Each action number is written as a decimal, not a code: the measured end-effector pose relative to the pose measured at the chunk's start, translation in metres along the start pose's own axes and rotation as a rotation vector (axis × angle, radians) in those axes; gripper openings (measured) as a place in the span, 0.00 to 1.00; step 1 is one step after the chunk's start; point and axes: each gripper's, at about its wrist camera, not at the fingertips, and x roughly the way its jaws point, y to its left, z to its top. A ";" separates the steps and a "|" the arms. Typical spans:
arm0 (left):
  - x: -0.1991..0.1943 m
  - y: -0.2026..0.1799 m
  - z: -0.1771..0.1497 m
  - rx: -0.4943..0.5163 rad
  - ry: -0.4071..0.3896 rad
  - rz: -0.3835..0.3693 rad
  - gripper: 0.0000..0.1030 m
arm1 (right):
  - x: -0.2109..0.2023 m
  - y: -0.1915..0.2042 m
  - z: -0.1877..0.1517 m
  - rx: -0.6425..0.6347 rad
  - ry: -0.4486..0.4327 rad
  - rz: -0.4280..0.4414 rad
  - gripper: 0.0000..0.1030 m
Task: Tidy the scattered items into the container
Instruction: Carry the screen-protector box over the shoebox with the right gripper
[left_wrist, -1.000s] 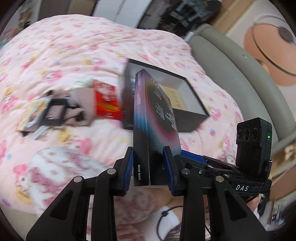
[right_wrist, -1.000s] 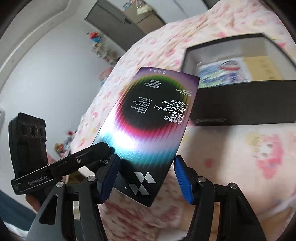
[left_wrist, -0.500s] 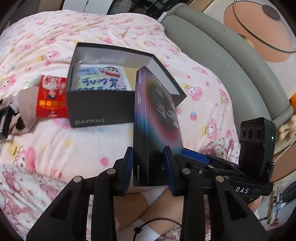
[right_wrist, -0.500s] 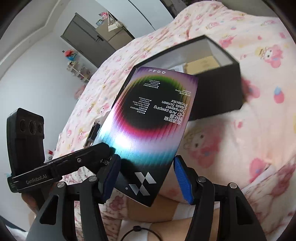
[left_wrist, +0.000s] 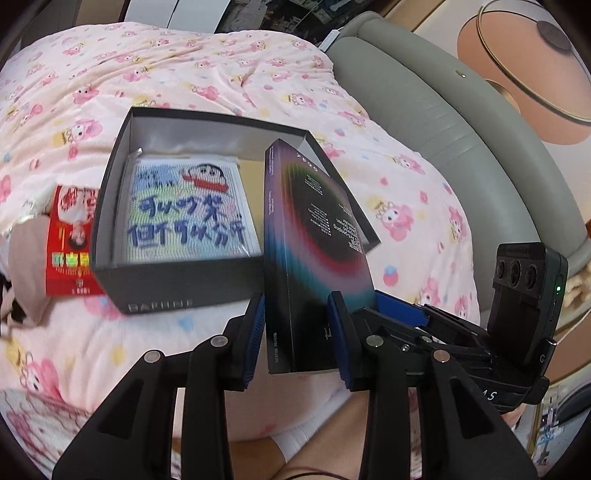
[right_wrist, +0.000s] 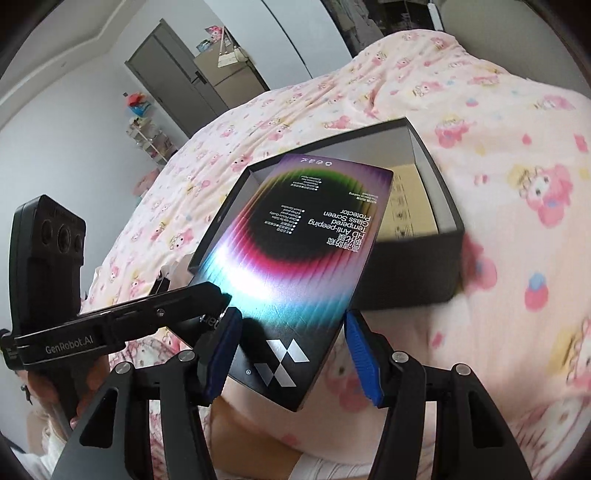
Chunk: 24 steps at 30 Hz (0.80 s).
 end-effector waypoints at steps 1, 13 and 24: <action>0.003 0.001 0.005 -0.006 0.000 0.003 0.34 | 0.004 -0.001 0.007 -0.009 0.007 -0.001 0.52; 0.055 0.038 0.067 -0.151 0.029 -0.033 0.35 | 0.066 -0.036 0.095 -0.066 0.120 -0.009 0.51; 0.108 0.064 0.075 -0.227 0.171 0.042 0.25 | 0.105 -0.059 0.101 -0.036 0.208 0.008 0.46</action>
